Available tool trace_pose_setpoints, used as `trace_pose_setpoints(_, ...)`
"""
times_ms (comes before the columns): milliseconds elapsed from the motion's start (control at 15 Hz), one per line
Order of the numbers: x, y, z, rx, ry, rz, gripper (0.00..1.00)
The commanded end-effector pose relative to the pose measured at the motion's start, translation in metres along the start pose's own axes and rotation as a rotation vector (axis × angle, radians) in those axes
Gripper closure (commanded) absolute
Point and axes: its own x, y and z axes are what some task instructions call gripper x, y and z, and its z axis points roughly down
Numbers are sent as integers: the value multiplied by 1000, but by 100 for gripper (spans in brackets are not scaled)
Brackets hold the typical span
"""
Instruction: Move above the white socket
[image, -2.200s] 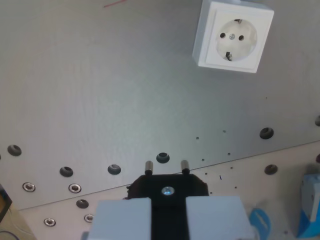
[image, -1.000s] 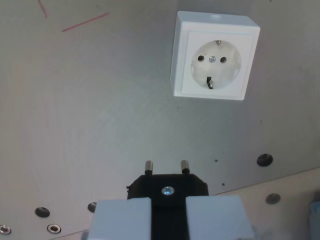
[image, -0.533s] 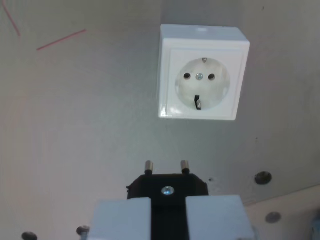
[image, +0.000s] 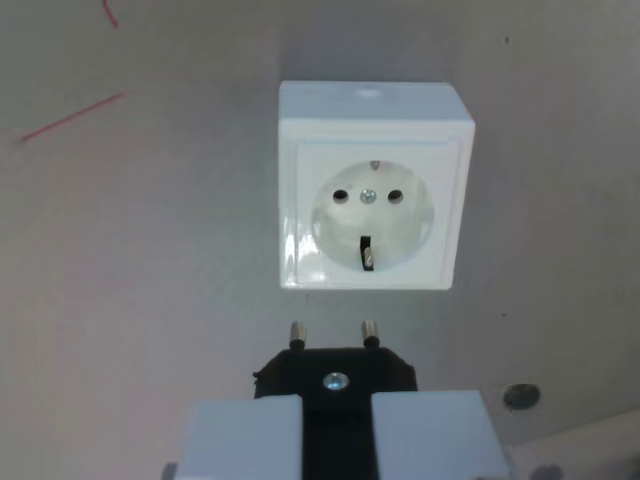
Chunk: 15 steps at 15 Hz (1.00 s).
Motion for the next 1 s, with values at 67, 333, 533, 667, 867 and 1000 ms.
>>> trace_pose_setpoints(67, -3, 8, 11, 41, 105, 22, 100)
trace_pose_setpoints(333, -2, 12, 20, 49, 107, 28, 100)
trace_pose_setpoints(533, -1, 15, 26, 52, 104, 29, 100)
trace_pose_setpoints(667, -1, 16, 29, 55, 101, 29, 100)
trace_pose_setpoints(867, 0, 18, 32, 56, 97, 28, 100)
trace_pose_setpoints(1000, 0, 19, 33, 57, 95, 27, 100)
